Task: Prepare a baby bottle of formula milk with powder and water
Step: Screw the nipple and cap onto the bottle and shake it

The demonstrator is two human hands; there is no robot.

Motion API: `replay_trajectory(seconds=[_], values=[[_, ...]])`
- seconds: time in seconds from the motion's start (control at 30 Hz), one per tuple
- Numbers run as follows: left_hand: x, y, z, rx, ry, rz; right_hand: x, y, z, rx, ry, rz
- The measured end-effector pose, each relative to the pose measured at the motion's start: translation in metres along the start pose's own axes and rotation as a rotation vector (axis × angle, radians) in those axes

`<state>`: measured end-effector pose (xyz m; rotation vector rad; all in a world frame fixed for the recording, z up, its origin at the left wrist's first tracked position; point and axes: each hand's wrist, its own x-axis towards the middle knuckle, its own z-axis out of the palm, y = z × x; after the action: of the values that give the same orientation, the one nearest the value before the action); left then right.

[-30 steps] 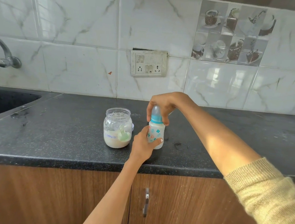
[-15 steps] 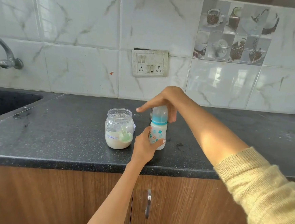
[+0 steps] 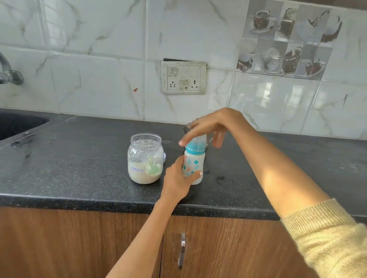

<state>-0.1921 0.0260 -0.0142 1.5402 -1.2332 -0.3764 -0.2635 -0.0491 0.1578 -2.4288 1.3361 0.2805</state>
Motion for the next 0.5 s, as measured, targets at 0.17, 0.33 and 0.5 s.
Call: replay_trajectory(seconds=[0.17,0.33,0.5], values=[[0.001,0.0,0.0,0.004,0.006,-0.002,-0.006,0.001,-0.003,-0.138,0.144,-0.122],[-0.001,0.002,0.0,-0.011,0.005,0.002,0.001,-0.002,0.008,-0.101,0.206,0.026],[0.0,0.001,0.0,-0.004,0.007,-0.001,-0.008,0.009,0.009,0.014,0.027,-0.147]])
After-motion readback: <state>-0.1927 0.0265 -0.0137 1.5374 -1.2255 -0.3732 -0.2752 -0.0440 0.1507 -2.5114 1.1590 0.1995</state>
